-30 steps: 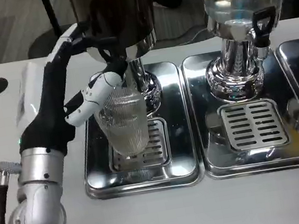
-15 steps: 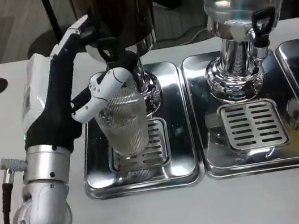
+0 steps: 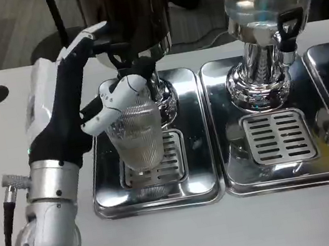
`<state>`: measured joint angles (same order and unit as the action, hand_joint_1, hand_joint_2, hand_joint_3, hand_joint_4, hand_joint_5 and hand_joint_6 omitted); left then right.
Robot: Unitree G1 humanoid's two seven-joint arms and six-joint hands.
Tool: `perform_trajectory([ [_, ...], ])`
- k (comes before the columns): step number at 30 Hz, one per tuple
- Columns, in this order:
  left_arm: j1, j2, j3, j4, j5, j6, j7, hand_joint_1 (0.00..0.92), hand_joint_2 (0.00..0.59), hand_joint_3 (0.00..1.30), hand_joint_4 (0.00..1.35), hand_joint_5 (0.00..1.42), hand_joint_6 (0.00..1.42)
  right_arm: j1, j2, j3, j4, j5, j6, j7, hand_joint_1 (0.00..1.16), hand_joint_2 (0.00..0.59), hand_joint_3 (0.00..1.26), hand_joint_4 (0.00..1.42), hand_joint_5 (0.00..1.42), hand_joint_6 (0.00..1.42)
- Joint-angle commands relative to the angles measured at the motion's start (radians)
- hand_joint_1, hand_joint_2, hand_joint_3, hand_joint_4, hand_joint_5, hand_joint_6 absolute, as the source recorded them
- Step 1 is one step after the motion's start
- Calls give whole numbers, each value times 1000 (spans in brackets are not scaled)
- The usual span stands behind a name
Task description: Grasp the cup under the faucet to collect the drink, then remove the cup.
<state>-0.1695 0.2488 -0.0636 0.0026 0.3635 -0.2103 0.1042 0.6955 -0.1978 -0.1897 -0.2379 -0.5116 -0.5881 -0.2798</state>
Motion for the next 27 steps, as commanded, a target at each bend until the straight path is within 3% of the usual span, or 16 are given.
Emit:
perform_trajectory([
  [1,8,-5,-2,-6,8,1,2,178,78,422,492,300,91,-2,2,-7,7,8,-13,-7,444,566,206,94,83,0],
  [13,25,-4,-10,-11,20,-15,15,180,82,586,574,351,94,-1,2,-7,7,8,-12,-8,447,565,206,94,83,0],
  [27,78,-6,-7,-38,9,-32,30,175,83,613,587,359,96,-5,2,-1,12,6,-14,-6,447,566,206,94,83,0],
])
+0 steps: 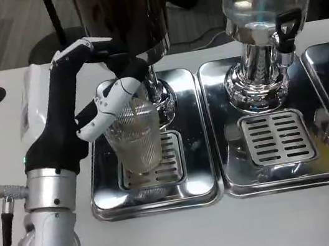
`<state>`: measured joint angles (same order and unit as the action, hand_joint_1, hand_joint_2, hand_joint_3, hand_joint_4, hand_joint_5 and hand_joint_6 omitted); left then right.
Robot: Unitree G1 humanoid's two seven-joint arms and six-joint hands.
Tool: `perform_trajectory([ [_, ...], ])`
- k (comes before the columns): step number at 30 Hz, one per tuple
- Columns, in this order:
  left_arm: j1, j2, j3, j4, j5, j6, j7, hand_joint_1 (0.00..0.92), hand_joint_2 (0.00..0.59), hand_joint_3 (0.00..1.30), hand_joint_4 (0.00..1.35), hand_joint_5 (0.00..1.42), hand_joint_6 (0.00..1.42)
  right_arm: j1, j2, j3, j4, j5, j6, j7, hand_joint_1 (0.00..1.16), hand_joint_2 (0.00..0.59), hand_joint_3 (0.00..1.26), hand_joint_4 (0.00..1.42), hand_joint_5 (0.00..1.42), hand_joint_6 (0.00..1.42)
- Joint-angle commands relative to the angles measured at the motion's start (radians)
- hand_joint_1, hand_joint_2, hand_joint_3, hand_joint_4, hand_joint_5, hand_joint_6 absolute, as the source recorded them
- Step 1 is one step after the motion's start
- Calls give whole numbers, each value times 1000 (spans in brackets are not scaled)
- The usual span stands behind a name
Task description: Grasp the cup under the faucet to collect the drink, then remove the cup.
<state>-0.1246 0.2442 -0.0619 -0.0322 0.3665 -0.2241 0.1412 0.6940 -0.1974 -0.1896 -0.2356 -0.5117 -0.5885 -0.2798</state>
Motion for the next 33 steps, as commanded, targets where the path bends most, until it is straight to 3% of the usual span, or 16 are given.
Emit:
perform_trajectory([
  [1,33,-1,-8,-5,5,-19,-7,176,83,614,587,359,97,-4,1,-1,10,6,-14,-6,448,567,206,94,83,0],
  [33,37,-10,-2,-16,-3,-16,-11,168,86,624,587,370,115,1,2,-5,11,11,-22,-6,451,566,206,94,83,0],
])
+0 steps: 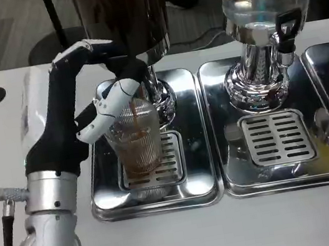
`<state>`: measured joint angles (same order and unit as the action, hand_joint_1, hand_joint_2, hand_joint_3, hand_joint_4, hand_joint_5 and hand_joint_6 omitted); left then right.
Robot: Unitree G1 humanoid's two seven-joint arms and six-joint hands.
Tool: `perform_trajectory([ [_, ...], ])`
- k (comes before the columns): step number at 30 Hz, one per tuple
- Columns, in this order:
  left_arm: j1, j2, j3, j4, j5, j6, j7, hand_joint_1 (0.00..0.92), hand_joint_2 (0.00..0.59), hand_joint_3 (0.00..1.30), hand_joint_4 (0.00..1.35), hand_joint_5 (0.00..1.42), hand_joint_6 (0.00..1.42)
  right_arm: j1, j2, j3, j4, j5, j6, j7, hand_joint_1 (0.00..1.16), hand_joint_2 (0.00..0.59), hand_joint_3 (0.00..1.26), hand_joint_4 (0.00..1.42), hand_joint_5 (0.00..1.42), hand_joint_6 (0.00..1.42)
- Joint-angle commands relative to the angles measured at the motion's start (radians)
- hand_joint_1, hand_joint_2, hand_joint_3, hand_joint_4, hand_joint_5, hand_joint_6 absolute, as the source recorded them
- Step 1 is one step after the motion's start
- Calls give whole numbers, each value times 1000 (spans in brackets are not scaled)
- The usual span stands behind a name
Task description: Grasp the cup under the faucet to collect the drink, then remove the cup.
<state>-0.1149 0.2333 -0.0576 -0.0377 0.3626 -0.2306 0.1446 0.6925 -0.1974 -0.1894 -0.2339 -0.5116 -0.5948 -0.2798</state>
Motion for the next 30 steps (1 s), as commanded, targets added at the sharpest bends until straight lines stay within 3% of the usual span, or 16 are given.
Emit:
perform_trajectory([
  [1,28,1,-6,-11,1,-10,-14,168,87,624,587,370,115,4,2,-6,9,11,-17,-7,451,567,206,94,83,0],
  [30,39,-16,-2,-27,0,-4,-12,171,91,612,587,386,117,9,1,-7,8,18,-25,-5,447,563,206,103,86,0],
])
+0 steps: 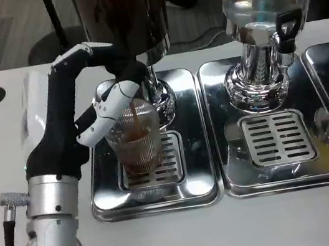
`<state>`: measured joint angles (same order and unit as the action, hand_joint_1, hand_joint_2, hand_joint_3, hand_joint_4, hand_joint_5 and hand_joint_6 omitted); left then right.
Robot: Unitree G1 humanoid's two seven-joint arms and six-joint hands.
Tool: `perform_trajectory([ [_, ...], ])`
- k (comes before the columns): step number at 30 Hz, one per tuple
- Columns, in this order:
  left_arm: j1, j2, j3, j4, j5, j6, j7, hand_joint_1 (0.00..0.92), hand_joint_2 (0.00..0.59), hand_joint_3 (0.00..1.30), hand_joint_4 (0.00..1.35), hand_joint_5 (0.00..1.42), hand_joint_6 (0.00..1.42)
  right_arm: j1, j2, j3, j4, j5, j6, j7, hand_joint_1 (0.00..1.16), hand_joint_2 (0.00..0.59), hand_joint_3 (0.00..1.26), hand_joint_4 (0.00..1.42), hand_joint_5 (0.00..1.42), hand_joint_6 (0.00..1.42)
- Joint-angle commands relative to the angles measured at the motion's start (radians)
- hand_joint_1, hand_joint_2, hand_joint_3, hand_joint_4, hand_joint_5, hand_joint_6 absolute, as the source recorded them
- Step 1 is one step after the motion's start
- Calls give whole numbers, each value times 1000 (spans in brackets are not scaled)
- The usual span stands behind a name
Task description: Grasp the cup under the faucet to collect the drink, then remove the cup.
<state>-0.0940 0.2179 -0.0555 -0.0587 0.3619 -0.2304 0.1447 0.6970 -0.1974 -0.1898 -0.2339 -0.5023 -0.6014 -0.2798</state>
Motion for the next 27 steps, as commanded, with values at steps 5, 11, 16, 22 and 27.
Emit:
perform_trajectory([
  [5,11,-2,1,2,-3,-2,-10,171,91,494,435,366,118,5,1,-8,11,10,-21,-5,447,563,206,104,86,0],
  [11,-2,-2,12,26,-21,3,-17,167,87,323,214,295,118,6,1,-10,13,12,-23,-6,446,563,206,106,86,0],
  [16,-10,1,23,49,-35,1,-20,154,90,230,134,258,118,7,1,-11,13,13,-24,-6,446,563,206,106,86,0],
  [22,6,8,36,47,-58,-9,-27,148,81,122,44,158,96,7,1,-10,11,11,-22,-5,446,563,206,105,86,0],
  [27,25,9,50,28,-69,-17,-36,127,69,70,0,114,76,4,3,-6,9,6,-19,-4,447,566,206,105,89,0],
])
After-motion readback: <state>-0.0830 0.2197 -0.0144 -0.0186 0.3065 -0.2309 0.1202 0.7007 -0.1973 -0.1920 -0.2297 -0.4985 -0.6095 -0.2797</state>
